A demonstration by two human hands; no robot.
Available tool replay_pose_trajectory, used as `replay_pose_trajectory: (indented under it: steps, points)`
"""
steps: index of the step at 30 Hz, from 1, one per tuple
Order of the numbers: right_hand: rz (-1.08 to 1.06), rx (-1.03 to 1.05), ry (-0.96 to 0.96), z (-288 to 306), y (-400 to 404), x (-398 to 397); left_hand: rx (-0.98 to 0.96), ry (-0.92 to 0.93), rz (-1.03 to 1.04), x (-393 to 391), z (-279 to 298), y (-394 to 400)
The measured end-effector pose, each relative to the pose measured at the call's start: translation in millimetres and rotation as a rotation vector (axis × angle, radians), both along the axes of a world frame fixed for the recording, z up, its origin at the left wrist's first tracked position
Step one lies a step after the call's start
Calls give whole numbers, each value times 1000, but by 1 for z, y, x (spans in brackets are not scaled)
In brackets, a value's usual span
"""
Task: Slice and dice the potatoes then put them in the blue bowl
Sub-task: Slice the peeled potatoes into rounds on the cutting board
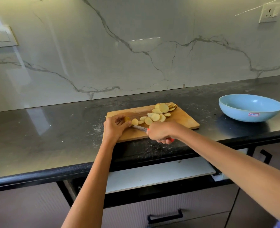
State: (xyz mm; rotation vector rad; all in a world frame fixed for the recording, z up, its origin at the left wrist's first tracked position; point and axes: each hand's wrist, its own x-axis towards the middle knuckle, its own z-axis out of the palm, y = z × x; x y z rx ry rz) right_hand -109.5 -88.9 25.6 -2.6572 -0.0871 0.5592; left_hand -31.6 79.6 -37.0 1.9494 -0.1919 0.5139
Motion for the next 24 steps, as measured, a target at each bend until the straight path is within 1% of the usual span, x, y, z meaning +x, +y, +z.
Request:
replay_pose_trajectory:
  steps: [4,7,10,14,24]
  points:
    - [-82,-11,-95,-2,-17,2,-1,3,-8,-3,1,-1]
    - [-130,80,-164,1,-22,5,10,35,-58,-5,4,-2]
    - [-98,155,-204,2,-13,1,-12,41,-92,-7,5,-4]
    - [-41,148,-230,-2,7,0,9,19,-84,-8,5,-5]
    - [-50,160,-205,-7,20,6,84,7,-75,-4,3,-4]
